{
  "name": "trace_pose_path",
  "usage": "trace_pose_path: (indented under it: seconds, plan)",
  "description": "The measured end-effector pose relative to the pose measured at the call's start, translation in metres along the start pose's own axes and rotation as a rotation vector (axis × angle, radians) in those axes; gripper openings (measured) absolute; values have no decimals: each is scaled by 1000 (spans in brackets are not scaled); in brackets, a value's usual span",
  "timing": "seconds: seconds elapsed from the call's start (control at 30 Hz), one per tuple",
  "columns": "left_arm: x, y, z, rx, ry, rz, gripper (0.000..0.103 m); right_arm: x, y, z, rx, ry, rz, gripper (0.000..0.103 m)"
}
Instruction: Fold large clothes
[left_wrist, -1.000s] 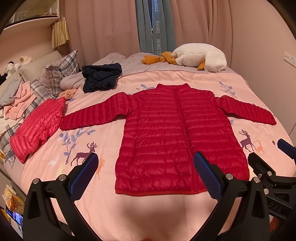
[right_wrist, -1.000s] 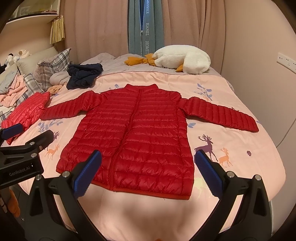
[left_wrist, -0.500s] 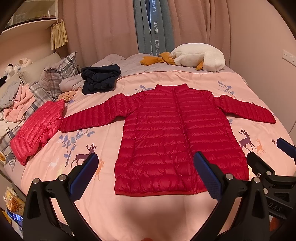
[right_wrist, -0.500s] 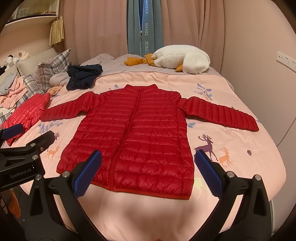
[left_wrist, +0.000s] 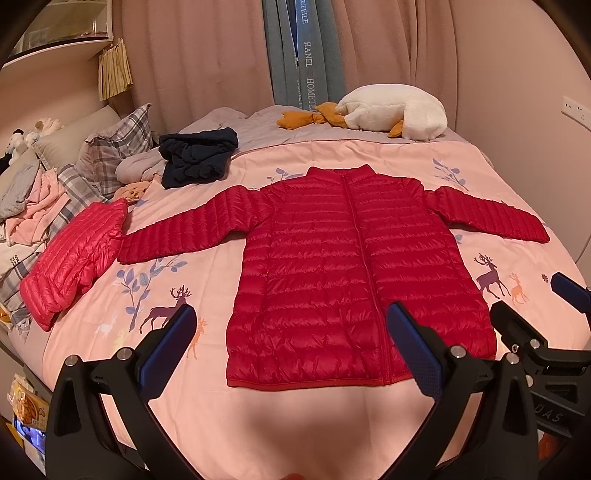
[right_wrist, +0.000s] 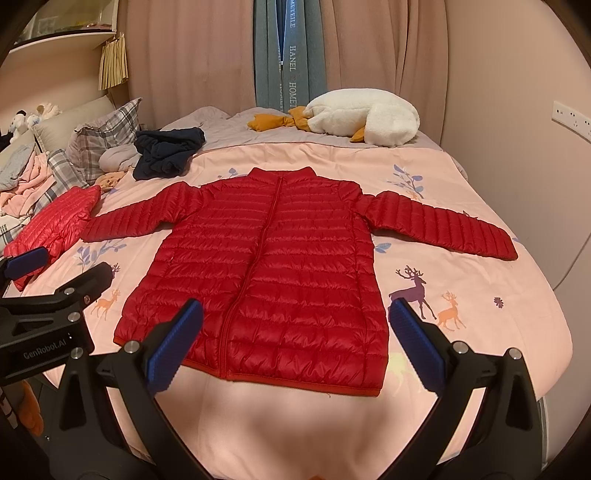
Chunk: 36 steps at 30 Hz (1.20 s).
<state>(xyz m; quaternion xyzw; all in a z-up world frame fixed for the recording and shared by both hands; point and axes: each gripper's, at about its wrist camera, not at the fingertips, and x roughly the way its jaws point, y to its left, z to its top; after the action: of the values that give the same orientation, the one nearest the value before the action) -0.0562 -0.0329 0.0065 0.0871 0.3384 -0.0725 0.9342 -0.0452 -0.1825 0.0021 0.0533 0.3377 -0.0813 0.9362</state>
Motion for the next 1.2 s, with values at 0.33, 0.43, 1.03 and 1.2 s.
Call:
trace_pose_path:
  seconds: [0.33, 0.43, 1.03, 1.2]
  plan:
    - [1, -1, -2, 4, 0, -1, 102, 0, 0, -1, 4, 1, -1, 101]
    - [1, -3, -4, 8, 0, -3, 102, 1, 0, -1, 4, 1, 0, 101]
    - [2, -5, -5, 15, 5, -5, 102, 1, -1, -2, 7, -1, 2, 101]
    - [2, -6, -5, 18, 7, -6, 102, 1, -2, -2, 8, -2, 2, 101]
